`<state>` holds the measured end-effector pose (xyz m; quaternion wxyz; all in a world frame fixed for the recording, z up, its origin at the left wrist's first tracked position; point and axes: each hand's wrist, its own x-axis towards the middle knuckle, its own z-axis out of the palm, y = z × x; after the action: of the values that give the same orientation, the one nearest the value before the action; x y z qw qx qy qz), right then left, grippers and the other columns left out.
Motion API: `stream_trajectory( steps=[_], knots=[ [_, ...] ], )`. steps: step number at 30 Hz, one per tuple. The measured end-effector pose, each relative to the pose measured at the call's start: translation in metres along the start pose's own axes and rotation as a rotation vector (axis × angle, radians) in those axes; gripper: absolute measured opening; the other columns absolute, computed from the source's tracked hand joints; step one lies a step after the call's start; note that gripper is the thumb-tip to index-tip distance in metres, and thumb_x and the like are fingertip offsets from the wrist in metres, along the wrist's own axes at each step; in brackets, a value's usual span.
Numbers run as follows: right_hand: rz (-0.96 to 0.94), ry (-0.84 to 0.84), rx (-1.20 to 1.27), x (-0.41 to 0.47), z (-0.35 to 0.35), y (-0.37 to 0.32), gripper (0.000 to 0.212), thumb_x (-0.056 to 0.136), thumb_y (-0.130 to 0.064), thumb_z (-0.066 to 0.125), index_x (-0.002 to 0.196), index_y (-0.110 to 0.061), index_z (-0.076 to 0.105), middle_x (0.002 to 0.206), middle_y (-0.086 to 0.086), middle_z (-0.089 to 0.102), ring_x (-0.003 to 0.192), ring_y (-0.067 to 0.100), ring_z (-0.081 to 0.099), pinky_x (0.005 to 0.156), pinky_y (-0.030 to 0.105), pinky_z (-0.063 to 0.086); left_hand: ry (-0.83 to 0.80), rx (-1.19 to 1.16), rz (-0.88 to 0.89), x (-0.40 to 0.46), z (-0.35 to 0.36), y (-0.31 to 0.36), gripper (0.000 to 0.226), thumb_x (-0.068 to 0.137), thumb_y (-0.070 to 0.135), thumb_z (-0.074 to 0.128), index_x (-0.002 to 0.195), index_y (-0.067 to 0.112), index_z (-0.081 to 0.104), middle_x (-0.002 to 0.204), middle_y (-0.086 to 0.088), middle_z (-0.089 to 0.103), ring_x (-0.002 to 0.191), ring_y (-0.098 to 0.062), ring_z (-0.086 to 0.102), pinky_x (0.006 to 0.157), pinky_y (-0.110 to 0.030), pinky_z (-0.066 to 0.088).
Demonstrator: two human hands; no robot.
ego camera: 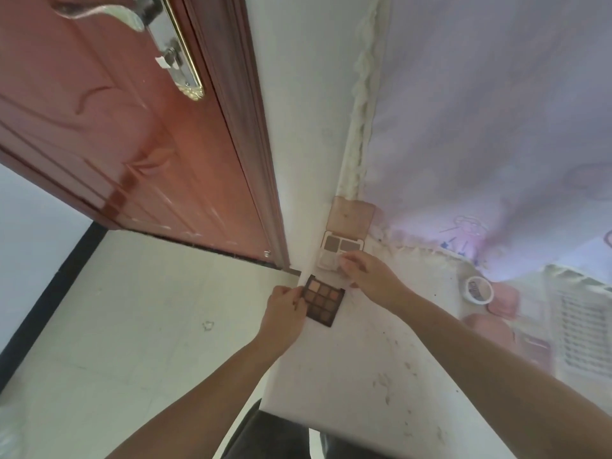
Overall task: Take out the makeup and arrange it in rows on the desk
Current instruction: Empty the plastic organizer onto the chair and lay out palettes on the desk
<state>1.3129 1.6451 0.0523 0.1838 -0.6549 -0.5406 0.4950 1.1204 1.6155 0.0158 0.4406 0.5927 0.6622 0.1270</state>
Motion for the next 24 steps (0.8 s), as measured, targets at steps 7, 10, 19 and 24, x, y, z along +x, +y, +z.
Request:
stream_trajectory(
  steps=[7,10,19,24],
  knots=[
    [-0.016,0.2,-0.098,-0.047,-0.052,0.037,0.016,0.094,-0.022,0.053,0.106,-0.02,0.064,0.102,-0.005,0.066,0.094,0.012,0.063,0.085,0.021,0.045,0.256,-0.013,0.26,-0.026,0.016,0.043,0.035,0.091,0.003,0.046,0.123,0.015,0.051,0.11,0.005,0.044,0.105,-0.013,0.043,0.085,-0.018,0.035],
    [0.022,0.288,-0.248,-0.087,-0.084,0.066,0.019,0.093,-0.015,0.052,0.105,-0.014,0.067,0.094,-0.012,0.061,0.094,0.013,0.058,0.088,0.022,0.042,0.092,-0.011,0.445,-0.04,0.057,0.079,0.03,0.09,0.003,0.045,0.116,0.016,0.053,0.104,0.007,0.047,0.097,-0.007,0.045,0.08,-0.011,0.033],
    [0.023,0.004,-0.885,-0.151,-0.132,0.142,0.051,0.089,-0.041,0.051,0.135,-0.025,0.039,0.143,0.0,0.034,0.131,0.023,0.035,0.107,0.036,0.03,-0.458,-0.071,0.164,-0.054,0.179,0.15,0.039,0.09,0.002,0.039,0.124,0.008,0.058,0.119,-0.009,0.062,0.106,-0.021,0.058,0.081,-0.018,0.04],
    [-0.106,0.034,-1.018,-0.139,-0.123,0.156,0.059,0.084,-0.048,0.054,0.133,-0.019,0.036,0.137,0.003,0.04,0.127,0.025,0.037,0.102,0.035,0.03,-0.473,-0.28,0.016,-0.059,0.179,0.159,0.036,0.09,0.0,0.036,0.108,0.016,0.063,0.097,-0.004,0.061,0.082,-0.015,0.053,0.07,-0.022,0.043]
  ],
)
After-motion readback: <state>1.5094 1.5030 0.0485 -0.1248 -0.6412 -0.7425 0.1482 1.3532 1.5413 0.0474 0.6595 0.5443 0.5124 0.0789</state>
